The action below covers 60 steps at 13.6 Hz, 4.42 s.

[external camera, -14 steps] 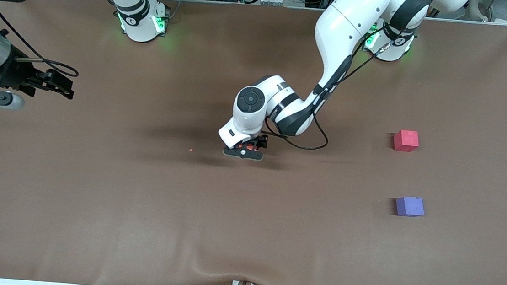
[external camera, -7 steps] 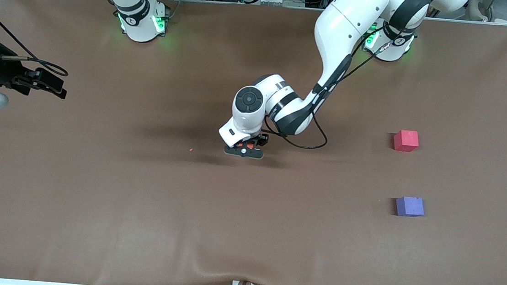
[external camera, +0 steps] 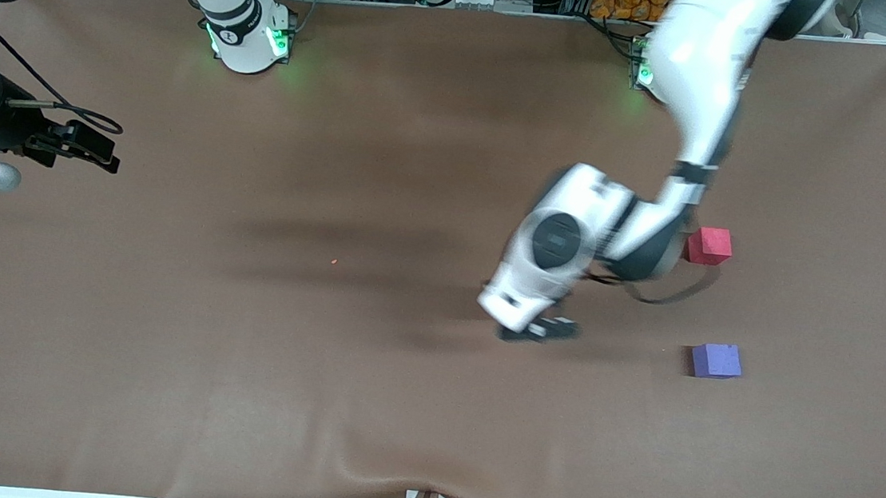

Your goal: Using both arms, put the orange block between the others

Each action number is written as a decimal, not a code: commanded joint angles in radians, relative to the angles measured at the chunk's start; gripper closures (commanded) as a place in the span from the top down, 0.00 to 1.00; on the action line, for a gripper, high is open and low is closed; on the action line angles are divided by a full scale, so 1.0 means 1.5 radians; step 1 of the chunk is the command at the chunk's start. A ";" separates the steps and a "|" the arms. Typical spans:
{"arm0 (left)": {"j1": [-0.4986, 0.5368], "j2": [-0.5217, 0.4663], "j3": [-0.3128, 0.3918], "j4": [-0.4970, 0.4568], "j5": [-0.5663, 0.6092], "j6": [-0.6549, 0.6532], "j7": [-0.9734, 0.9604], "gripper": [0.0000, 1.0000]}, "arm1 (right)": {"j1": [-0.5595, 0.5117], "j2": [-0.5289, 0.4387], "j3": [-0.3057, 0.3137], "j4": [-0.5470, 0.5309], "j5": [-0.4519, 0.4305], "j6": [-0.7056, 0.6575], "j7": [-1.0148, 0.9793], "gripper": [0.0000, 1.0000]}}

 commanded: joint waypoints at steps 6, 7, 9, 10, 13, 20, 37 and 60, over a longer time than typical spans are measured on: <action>0.247 -0.160 -0.013 -0.246 0.002 0.021 0.295 0.00 | 0.002 -0.011 0.006 -0.017 -0.006 0.011 -0.003 1.00; 0.276 -0.168 -0.014 -0.277 0.002 0.042 0.332 0.00 | 0.002 -0.011 0.006 -0.017 -0.006 0.011 -0.003 1.00; 0.321 -0.197 -0.014 -0.364 0.002 0.107 0.397 0.00 | 0.002 -0.011 0.007 -0.018 -0.006 0.008 -0.003 1.00; 0.334 -0.202 -0.014 -0.400 0.002 0.144 0.405 0.00 | 0.002 -0.012 0.006 -0.018 -0.006 0.005 -0.003 1.00; 0.370 -0.194 -0.014 -0.454 0.002 0.252 0.449 0.00 | 0.003 -0.010 0.007 -0.017 -0.006 0.007 -0.003 1.00; 0.371 -0.168 -0.014 -0.491 0.002 0.367 0.450 0.00 | 0.003 -0.019 0.007 -0.014 -0.005 -0.051 -0.006 1.00; 0.349 -0.239 -0.017 -0.410 0.001 0.271 0.438 1.00 | 0.000 -0.026 0.005 -0.019 -0.005 -0.080 -0.007 1.00; 0.327 -0.476 -0.021 -0.163 0.001 -0.267 0.390 1.00 | 0.001 -0.024 0.005 -0.018 -0.005 -0.078 -0.007 1.00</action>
